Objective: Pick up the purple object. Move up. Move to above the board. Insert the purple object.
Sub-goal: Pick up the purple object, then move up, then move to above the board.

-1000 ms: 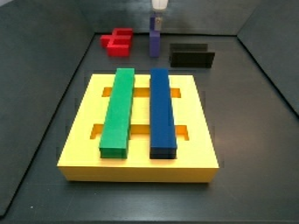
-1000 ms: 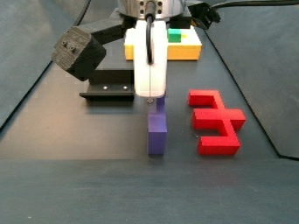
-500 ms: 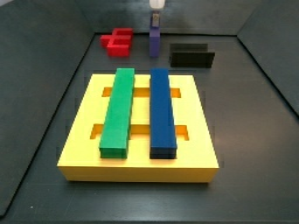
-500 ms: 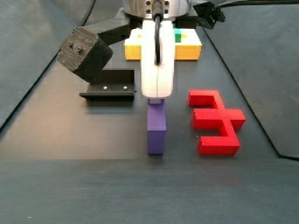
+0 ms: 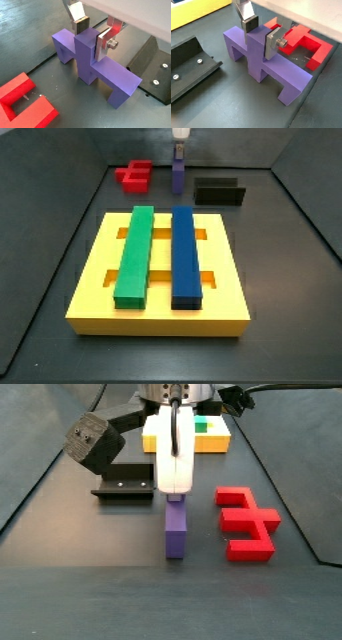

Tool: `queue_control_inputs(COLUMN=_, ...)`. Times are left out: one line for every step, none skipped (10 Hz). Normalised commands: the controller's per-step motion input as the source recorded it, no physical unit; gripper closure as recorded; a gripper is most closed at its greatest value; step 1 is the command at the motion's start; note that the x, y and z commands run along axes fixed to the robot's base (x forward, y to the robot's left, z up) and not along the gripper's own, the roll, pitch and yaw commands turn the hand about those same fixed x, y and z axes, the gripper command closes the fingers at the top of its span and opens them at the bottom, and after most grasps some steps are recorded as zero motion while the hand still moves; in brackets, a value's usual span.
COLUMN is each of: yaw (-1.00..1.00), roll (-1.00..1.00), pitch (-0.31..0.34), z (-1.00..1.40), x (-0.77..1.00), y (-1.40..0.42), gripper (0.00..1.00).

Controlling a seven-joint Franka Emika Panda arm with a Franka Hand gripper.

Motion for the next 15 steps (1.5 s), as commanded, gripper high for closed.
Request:
queue_control_inputs(yaw=0.0, roll=0.0, pitch=0.0, z=0.0, x=0.0, y=0.0, gripper=1.0)
queue_control_inputs(yaw=0.0, roll=0.0, pitch=0.0, z=0.0, x=0.0, y=0.0, gripper=1.0)
queue_control_inputs(yaw=0.0, roll=0.0, pitch=0.0, z=0.0, x=0.0, y=0.0, gripper=1.0)
queue_control_inputs(yaw=0.0, roll=0.0, pitch=0.0, z=0.0, x=0.0, y=0.0, gripper=1.0)
queue_control_inputs(yaw=0.0, roll=0.0, pitch=0.0, z=0.0, x=0.0, y=0.0, gripper=1.0)
queue_control_inputs(yaw=0.0, roll=0.0, pitch=0.0, z=0.0, x=0.0, y=0.0, gripper=1.0)
queue_control_inputs(yaw=0.0, roll=0.0, pitch=0.0, z=0.0, x=0.0, y=0.0, gripper=1.0)
queue_control_inputs(yaw=0.0, roll=0.0, pitch=0.0, z=0.0, x=0.0, y=0.0, gripper=1.0)
queue_control_inputs(yaw=0.0, roll=0.0, pitch=0.0, z=0.0, x=0.0, y=0.0, gripper=1.0)
queue_control_inputs(yaw=0.0, roll=0.0, pitch=0.0, z=0.0, x=0.0, y=0.0, gripper=1.0)
queue_control_inputs(yaw=0.0, roll=0.0, pitch=0.0, z=0.83, x=0.0, y=0.0, gripper=1.0)
queue_control_inputs(yaw=-0.01, roll=0.0, pitch=0.011, z=0.78, x=0.0, y=-0.01, gripper=1.0)
queue_control_inputs(yaw=-0.01, roll=0.01, pitch=0.035, z=0.64, x=-0.01, y=-0.02, gripper=1.0)
queue_control_inputs(yaw=0.0, roll=0.03, pitch=0.023, z=0.2, x=0.02, y=-0.01, gripper=1.0)
queue_control_inputs(yaw=0.0, roll=0.0, pitch=0.0, z=1.4, x=0.0, y=0.0, gripper=1.0)
